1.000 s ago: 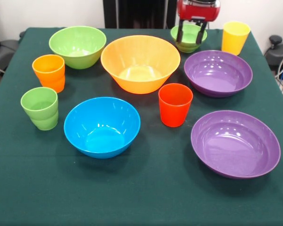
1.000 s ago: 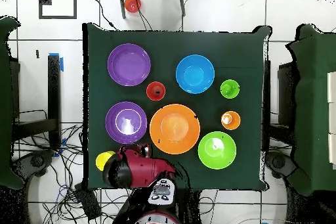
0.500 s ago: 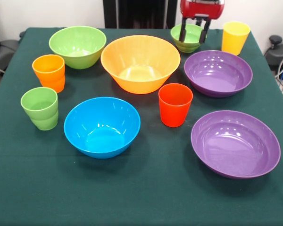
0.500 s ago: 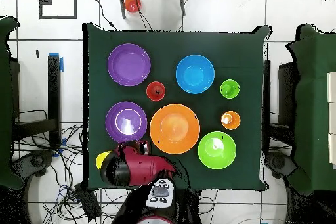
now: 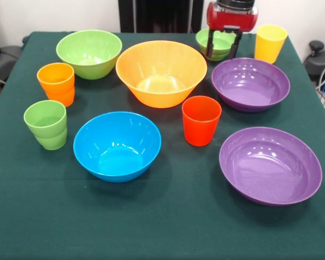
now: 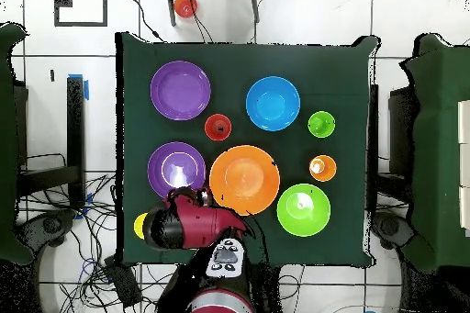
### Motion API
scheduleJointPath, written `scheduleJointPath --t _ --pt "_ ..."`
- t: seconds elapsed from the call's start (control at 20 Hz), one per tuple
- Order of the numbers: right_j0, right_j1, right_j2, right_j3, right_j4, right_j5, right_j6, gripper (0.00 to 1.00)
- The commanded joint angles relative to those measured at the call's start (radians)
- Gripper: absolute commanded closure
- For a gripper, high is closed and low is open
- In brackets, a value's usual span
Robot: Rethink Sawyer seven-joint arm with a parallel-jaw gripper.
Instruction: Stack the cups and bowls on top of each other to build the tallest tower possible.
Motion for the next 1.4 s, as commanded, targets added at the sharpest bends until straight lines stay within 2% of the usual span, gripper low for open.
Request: scheduleJointPath --t 0.05,0.35,0.6,0.9,1.2,1.4 --pt "-0.026 0.017 0.087 0.004 -0.016 0.026 0.143 0.0" --pt "-0.018 -0.02 0.077 0.105 -0.047 -0.037 0.169 0.0" --pt "0.007 -0.074 0.061 0.17 -0.042 -0.029 0.182 0.0" --pt "0.04 -0.106 0.05 0.199 -0.019 -0.003 0.185 0.0" --pt "0.065 -0.113 0.058 0.248 0.015 -0.023 0.23 0.0" --pt "0.093 -0.086 0.047 0.244 0.024 -0.051 0.258 0.0"
